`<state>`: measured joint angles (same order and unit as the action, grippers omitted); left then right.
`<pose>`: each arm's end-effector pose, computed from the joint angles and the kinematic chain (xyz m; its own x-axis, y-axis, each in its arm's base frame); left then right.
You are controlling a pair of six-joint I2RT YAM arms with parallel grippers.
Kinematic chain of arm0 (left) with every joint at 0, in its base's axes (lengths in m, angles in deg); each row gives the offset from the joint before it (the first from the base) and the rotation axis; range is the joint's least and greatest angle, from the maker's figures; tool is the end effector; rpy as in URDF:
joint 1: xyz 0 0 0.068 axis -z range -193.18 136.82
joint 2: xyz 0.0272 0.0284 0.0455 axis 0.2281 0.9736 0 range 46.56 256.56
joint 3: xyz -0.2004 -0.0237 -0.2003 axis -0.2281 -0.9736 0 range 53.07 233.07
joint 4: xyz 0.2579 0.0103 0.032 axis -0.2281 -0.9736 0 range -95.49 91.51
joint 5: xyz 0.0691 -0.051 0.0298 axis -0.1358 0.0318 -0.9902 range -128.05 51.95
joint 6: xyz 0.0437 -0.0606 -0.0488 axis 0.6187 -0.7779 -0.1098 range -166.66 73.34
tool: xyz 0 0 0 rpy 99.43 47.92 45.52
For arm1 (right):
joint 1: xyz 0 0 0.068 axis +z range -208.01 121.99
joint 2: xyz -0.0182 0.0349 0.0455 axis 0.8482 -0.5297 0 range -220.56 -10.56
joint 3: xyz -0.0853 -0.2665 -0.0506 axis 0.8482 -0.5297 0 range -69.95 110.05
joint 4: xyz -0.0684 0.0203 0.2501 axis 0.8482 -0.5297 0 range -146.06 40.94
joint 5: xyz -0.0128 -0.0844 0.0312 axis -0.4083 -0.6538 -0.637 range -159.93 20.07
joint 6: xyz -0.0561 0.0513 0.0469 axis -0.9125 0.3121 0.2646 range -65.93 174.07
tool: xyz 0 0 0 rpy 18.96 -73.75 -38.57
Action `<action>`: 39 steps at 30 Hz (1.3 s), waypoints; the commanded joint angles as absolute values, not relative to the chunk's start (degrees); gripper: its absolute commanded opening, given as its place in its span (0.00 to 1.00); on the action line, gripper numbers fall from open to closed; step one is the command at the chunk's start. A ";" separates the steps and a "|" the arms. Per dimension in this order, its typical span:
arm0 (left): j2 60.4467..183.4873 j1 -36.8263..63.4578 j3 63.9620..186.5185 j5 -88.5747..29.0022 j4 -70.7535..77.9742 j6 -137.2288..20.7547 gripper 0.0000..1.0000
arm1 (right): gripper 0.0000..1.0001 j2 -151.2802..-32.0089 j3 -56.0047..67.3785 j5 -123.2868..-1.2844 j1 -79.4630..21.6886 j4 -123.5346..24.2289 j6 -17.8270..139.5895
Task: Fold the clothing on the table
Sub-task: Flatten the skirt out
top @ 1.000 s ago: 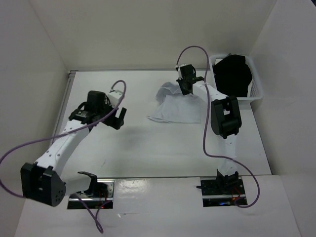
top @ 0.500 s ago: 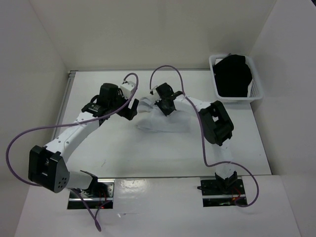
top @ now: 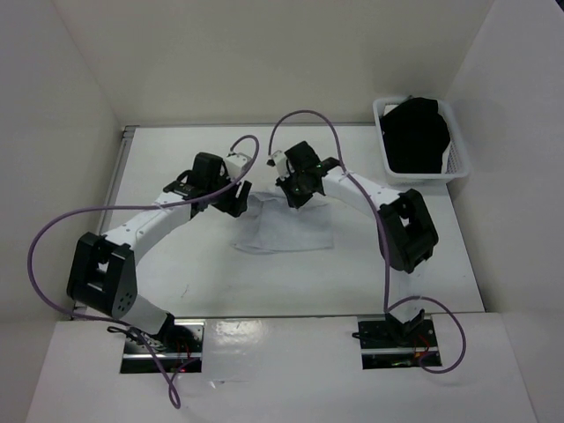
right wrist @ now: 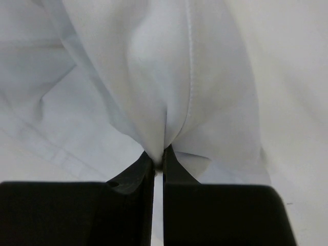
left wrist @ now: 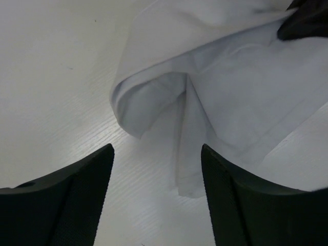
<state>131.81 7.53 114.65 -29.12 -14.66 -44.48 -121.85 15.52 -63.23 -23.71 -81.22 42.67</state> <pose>0.3337 -0.1394 0.2479 -0.5812 0.2599 -0.7711 0.4833 0.8726 -0.0702 0.3637 0.2594 0.1888 -0.5659 -0.6237 -0.5392 -0.7372 0.6756 -0.0079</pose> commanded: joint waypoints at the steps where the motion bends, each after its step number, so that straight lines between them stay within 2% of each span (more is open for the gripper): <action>1: 134.36 8.43 114.51 -28.38 -13.35 -45.69 0.73 | 0.00 -115.16 17.33 -59.73 -25.14 -82.10 42.82; 2: 134.36 8.44 114.51 -28.38 -12.74 -46.21 0.68 | 0.00 -114.37 17.33 -59.73 -25.14 -82.10 42.82; 3: 135.06 8.44 114.51 -28.38 -12.73 -46.22 0.58 | 0.00 -113.49 17.33 -59.73 -25.14 -81.58 42.82; 11: 137.96 8.44 113.98 -28.38 -12.20 -46.22 0.29 | 0.00 -110.76 14.87 -57.80 -27.87 -80.87 41.77; 14: 139.28 8.44 113.98 -29.61 -12.20 -46.22 0.28 | 0.00 -110.23 14.34 -56.75 -27.87 -80.87 41.76; 19: 139.29 8.44 113.98 -30.23 -12.20 -46.22 0.49 | 0.00 -108.39 13.11 -56.74 -27.87 -80.35 41.15; 24: 139.81 8.44 113.98 -31.98 -12.20 -46.22 0.58 | 0.00 -107.86 13.11 -56.74 -27.87 -80.35 40.62; 32: 143.50 8.44 114.51 -31.20 -12.73 -45.69 0.59 | 0.00 -106.02 12.58 -56.22 -27.87 -80.35 40.62; 35: 144.03 8.44 114.51 -30.50 -12.73 -45.69 0.56 | 0.00 -105.49 12.58 -56.22 -28.39 -80.35 40.62; 39: 144.03 8.44 115.03 -29.43 -12.73 -45.17 0.47 | 0.00 -104.96 12.58 -55.60 -28.92 -79.82 40.62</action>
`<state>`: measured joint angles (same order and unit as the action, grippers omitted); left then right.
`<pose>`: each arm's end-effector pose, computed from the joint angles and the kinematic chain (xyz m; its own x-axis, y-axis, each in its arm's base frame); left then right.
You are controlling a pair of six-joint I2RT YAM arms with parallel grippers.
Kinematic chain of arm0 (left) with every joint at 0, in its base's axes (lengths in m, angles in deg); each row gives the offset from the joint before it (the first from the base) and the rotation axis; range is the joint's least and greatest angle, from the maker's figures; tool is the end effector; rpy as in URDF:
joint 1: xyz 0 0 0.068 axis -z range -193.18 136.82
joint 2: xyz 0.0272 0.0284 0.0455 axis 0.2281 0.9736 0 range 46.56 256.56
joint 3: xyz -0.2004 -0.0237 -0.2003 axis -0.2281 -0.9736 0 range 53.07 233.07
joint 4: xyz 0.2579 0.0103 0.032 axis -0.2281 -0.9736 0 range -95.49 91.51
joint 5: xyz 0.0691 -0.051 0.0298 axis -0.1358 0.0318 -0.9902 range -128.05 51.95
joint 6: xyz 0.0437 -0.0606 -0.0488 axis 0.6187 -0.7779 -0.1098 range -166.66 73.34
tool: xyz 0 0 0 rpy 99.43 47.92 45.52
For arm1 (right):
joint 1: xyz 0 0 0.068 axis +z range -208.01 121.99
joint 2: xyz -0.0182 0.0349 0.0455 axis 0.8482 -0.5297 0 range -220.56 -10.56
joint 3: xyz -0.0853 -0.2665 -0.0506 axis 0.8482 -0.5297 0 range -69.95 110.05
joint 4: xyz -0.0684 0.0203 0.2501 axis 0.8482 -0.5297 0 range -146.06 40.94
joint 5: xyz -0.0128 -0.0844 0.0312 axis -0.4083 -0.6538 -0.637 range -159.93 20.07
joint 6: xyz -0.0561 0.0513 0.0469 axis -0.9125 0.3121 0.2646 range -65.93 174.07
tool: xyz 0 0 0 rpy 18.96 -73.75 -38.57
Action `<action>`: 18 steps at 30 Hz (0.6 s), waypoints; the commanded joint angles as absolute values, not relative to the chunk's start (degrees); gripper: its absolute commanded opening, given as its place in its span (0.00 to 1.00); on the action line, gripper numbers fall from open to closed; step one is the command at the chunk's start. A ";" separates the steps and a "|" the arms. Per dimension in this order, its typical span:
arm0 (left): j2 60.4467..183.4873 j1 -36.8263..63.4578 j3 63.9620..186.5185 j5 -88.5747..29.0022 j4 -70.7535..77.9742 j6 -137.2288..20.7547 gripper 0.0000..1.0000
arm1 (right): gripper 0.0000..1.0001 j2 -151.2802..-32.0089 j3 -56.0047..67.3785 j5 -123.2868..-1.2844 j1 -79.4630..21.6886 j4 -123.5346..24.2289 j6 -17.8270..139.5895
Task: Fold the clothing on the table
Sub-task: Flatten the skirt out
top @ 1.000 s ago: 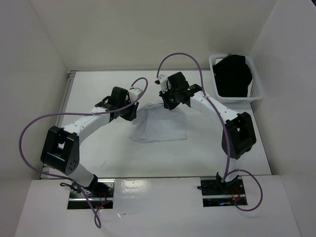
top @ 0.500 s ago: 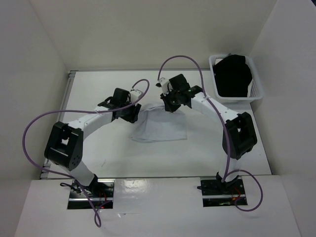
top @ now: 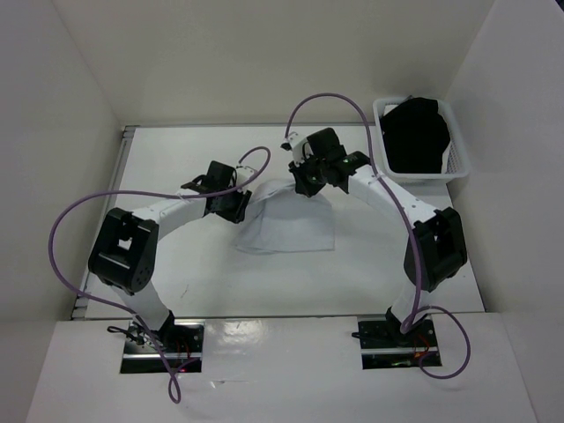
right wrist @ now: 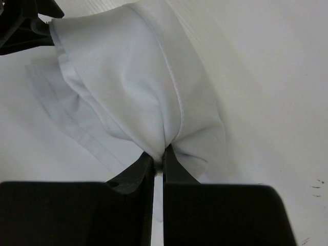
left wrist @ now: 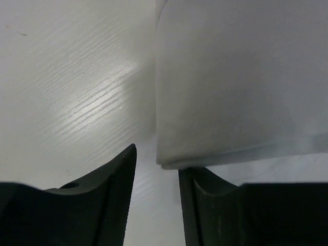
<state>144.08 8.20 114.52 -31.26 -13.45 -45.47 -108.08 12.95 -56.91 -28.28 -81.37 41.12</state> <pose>0.3546 -0.1490 0.1732 -0.7148 0.3019 -0.6308 0.4462 0.8915 -0.0789 0.3474 0.2191 0.2729 -0.4800 -0.5256 -0.7023 -0.7432 0.6690 0.0073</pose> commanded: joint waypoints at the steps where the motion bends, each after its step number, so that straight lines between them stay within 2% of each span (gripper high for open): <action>1: 144.03 8.44 115.03 -29.43 -13.25 -45.16 0.44 | 0.00 -104.96 12.58 -55.60 -28.92 -79.82 40.62; 6: 144.56 8.44 115.03 -27.68 -13.26 -45.16 0.15 | 0.00 -104.96 12.05 -55.07 -28.92 -79.82 40.62; 7: 144.56 8.44 115.03 -26.98 -13.26 -45.16 0.06 | 0.00 -104.96 12.05 -55.07 -28.92 -79.82 40.62; 8: 144.56 8.44 115.03 -26.97 -13.26 -44.64 0.01 | 0.00 -104.44 12.05 -55.07 -28.92 -79.82 40.62; 13: 142.72 8.44 117.39 -25.83 -15.97 -44.11 0.00 | 0.00 -103.29 12.58 -55.94 -29.45 -81.04 40.01; 18: 130.34 6.42 120.21 -28.90 -19.32 -42.97 0.00 | 0.00 -95.39 13.72 -60.16 -29.98 -82.89 38.78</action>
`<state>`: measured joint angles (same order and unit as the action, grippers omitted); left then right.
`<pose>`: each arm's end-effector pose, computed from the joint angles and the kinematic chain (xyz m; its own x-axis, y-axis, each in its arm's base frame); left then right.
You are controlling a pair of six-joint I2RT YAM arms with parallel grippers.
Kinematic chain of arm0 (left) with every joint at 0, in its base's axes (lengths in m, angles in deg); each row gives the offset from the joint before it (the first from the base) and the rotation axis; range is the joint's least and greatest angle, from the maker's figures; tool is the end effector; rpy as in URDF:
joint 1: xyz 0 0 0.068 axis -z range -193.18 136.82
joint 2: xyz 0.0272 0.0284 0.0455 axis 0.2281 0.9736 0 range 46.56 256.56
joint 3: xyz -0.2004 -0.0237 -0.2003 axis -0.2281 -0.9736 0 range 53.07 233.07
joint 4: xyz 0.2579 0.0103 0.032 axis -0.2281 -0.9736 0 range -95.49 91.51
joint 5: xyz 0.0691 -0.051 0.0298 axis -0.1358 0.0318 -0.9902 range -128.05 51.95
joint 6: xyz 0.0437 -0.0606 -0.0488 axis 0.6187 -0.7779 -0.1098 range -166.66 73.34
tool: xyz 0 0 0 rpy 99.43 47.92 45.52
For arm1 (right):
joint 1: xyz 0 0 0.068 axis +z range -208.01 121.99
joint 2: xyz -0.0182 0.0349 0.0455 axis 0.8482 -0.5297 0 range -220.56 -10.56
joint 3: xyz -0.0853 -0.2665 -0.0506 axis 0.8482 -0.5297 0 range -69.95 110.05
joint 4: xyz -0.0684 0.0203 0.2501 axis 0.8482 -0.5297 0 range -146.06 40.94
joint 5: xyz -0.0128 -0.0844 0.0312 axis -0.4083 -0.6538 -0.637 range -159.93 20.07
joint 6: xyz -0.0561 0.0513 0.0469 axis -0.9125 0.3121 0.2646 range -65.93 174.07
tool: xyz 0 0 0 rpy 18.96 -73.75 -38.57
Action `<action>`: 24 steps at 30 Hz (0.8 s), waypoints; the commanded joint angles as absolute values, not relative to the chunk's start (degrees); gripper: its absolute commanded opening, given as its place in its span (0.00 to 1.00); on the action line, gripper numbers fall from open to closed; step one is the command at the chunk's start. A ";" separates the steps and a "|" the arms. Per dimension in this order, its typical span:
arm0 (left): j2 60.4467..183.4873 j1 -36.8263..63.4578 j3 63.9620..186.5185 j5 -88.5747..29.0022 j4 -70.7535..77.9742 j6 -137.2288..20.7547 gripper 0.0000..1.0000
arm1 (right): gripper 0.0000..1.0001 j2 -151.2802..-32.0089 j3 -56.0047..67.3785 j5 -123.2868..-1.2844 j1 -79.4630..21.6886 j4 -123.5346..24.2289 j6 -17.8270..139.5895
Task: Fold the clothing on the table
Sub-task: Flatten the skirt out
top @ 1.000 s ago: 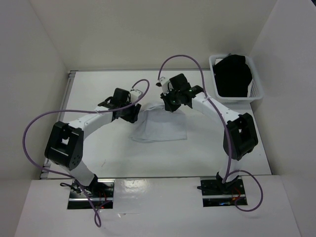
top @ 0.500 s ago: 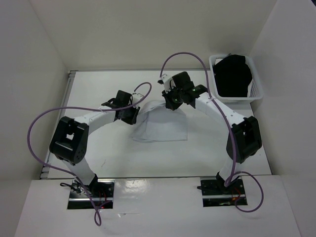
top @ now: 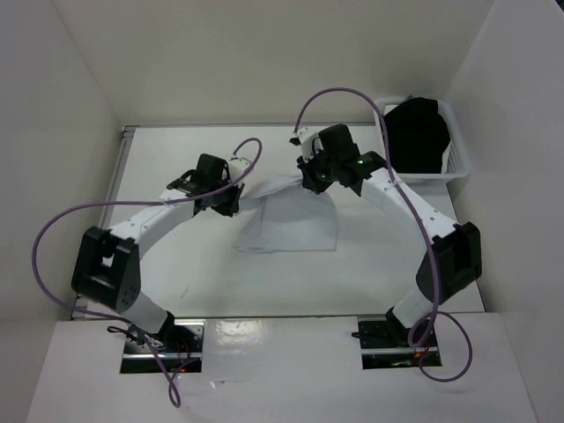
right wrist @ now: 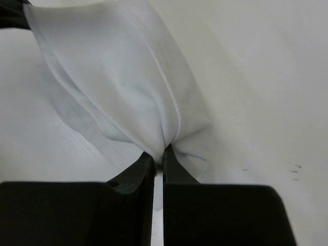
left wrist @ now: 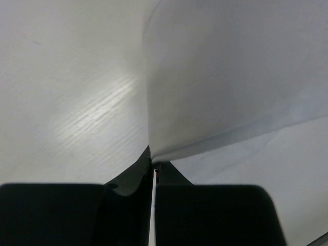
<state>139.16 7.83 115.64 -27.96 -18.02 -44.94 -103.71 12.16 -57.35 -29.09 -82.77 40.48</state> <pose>0.3425 -0.1465 0.2033 -0.6963 0.2990 -0.6524 0.4802 0.8698 -0.1138 0.3359 0.2054 0.2945 -0.4563 -0.5141 -0.7263 -0.7352 0.6777 -0.0178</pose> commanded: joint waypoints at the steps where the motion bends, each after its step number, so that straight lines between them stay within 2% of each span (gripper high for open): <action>1: 125.80 5.89 120.22 -30.47 -19.32 -42.10 0.00 | 0.00 -93.90 13.72 -60.78 -29.98 -82.90 38.77; 11: 108.53 5.36 123.56 -33.83 -26.97 -38.40 0.00 | 0.00 -79.22 11.35 -61.58 -31.73 -84.73 37.54; 20: 91.42 4.22 119.96 -23.82 -33.29 -32.51 0.00 | 0.00 -69.46 7.92 -50.34 -30.07 -93.17 32.01; 24: 87.53 2.99 119.95 -20.56 -36.81 -30.92 0.00 | 0.00 -65.85 7.40 -45.67 -30.06 -96.51 30.69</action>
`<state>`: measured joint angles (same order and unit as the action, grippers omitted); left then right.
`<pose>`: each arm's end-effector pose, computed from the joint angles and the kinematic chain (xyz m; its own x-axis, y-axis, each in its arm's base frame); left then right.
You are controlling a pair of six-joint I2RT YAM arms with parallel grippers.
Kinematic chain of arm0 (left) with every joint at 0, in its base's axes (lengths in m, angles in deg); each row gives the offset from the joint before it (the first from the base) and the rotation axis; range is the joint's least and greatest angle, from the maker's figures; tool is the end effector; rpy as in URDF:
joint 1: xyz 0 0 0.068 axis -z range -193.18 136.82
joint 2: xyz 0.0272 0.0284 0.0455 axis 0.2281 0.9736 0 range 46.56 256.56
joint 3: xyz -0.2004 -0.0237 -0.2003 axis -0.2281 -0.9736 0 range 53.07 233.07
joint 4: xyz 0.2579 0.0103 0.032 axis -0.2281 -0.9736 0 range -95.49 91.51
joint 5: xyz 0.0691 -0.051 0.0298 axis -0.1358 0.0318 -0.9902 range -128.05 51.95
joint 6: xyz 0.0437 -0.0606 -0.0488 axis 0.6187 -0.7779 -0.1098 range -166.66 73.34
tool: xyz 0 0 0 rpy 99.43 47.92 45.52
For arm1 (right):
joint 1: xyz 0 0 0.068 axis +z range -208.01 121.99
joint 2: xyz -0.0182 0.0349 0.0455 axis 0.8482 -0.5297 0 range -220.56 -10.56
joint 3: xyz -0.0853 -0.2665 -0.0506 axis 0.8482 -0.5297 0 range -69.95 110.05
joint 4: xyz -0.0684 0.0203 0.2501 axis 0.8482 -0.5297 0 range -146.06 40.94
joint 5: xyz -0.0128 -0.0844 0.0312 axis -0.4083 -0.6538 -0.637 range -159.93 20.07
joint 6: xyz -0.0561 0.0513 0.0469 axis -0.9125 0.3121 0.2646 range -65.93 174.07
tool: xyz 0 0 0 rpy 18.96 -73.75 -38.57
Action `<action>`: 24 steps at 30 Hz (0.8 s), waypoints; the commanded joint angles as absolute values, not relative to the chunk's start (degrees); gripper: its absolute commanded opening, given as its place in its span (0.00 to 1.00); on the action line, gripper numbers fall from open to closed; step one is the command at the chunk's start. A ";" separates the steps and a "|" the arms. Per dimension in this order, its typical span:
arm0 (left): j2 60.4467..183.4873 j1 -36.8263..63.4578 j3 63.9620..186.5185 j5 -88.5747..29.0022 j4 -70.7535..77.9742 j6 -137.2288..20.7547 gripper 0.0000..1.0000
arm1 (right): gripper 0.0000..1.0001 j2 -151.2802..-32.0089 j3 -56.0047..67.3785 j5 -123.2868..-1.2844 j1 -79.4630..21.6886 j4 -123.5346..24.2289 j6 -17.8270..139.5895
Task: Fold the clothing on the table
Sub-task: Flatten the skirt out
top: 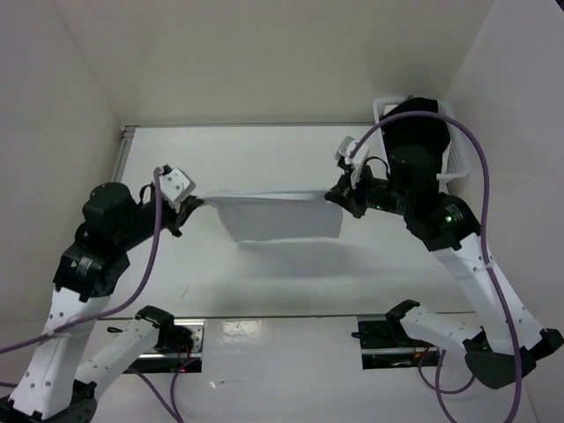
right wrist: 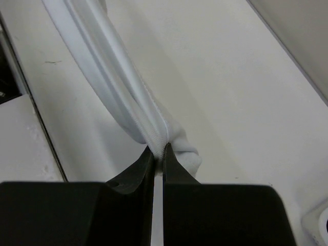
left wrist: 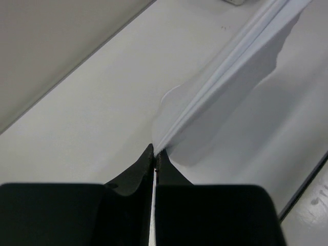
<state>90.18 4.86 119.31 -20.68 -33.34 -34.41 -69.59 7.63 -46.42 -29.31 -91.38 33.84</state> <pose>0.1529 -0.0748 0.4212 -0.0752 0.2374 -0.9685 0.6027 0.7846 0.1455 0.1815 0.1356 0.4252 -0.0688 -0.3992 -0.9143 -0.8359 0.5233 -0.1656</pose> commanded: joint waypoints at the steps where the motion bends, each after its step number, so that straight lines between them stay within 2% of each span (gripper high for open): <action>1: 87.52 2.99 119.96 -19.34 -37.60 -30.40 0.00 | 0.00 -65.85 7.40 -45.15 -30.06 -97.13 30.69; 4: 87.52 2.99 118.74 -18.18 -37.60 -30.40 0.00 | 0.02 -65.85 5.29 -45.14 -30.06 -95.82 30.16; 9: 95.32 3.51 115.30 -18.18 -34.10 -30.40 0.00 | 0.02 -71.55 -0.50 -46.28 -30.06 -91.43 30.69; 17: 121.50 9.84 118.53 -25.65 -27.59 -30.40 0.00 | 0.00 -93.57 -4.73 -53.92 -30.06 -82.99 27.88; 22: 137.23 9.84 123.73 -27.84 -23.37 -29.34 0.00 | 0.00 -106.17 1.32 -55.60 -34.10 -80.70 26.38; 24: 141.28 9.23 125.31 -30.13 -20.48 -29.96 0.00 | 0.13 -110.75 4.22 -57.79 -35.77 -77.72 27.87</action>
<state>137.96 9.80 121.32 -26.61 -26.35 -31.41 -108.21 -1.17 -53.87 -32.98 -84.48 28.09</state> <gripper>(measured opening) 0.011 0.115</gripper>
